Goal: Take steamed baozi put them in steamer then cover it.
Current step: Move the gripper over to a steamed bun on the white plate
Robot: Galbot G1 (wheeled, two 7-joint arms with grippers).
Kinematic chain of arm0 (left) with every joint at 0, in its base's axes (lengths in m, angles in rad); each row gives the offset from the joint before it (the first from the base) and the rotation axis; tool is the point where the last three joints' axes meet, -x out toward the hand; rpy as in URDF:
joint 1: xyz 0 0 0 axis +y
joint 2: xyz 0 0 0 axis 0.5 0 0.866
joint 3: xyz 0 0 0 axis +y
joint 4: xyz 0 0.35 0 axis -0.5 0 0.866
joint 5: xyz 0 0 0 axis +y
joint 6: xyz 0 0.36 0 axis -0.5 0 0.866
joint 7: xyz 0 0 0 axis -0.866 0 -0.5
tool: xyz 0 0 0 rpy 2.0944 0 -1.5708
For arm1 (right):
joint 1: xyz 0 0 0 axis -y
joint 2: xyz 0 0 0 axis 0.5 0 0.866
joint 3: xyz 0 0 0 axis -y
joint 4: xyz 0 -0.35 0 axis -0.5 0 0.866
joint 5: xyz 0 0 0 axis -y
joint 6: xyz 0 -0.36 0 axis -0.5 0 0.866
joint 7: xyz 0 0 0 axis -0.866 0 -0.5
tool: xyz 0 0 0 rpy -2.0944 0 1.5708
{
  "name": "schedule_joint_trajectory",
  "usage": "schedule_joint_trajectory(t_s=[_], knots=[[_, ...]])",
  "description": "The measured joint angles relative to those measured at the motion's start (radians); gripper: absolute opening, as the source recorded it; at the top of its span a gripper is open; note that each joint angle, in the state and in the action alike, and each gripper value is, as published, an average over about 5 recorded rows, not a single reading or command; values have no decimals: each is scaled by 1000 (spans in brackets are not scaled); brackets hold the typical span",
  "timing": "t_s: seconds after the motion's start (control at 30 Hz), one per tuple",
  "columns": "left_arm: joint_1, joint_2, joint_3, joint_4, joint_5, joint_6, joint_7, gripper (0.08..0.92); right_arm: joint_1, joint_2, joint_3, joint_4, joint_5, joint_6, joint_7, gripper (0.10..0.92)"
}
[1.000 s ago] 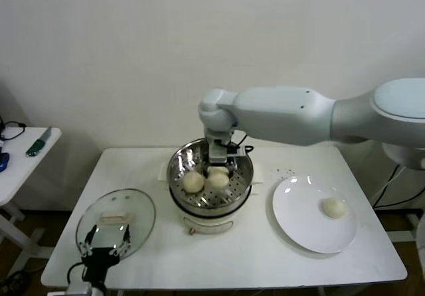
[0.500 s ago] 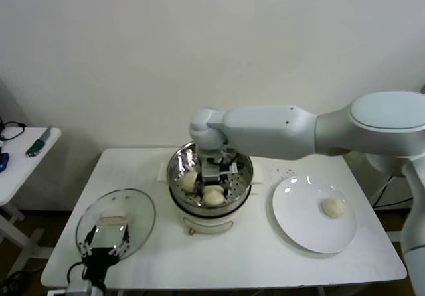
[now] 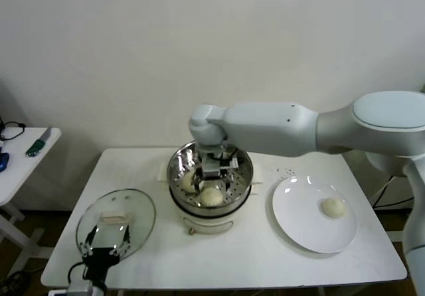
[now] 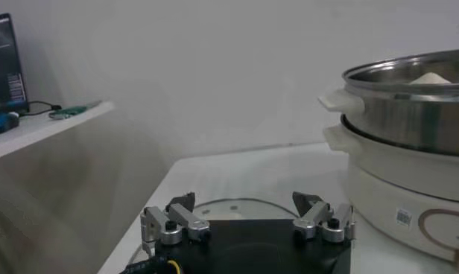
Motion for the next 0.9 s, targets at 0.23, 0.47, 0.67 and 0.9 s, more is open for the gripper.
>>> schedule_joint_trajectory(t_s=[0.23, 0.47, 0.67, 0.9], knots=[[-5, 11, 9, -2, 14, 0, -3, 823, 100, -91, -67, -10, 115, -118, 43, 823], [7, 11, 19, -12, 24, -2, 1, 823, 172, -251, -168, 20, 235, -348, 110, 823], [14, 10, 17, -20, 31, -3, 2, 823, 170, -421, -202, 55, 298, -532, 128, 823], [28, 0, 12, -30, 41, -5, 0, 823, 63, -604, -152, 35, 246, -631, 118, 823]])
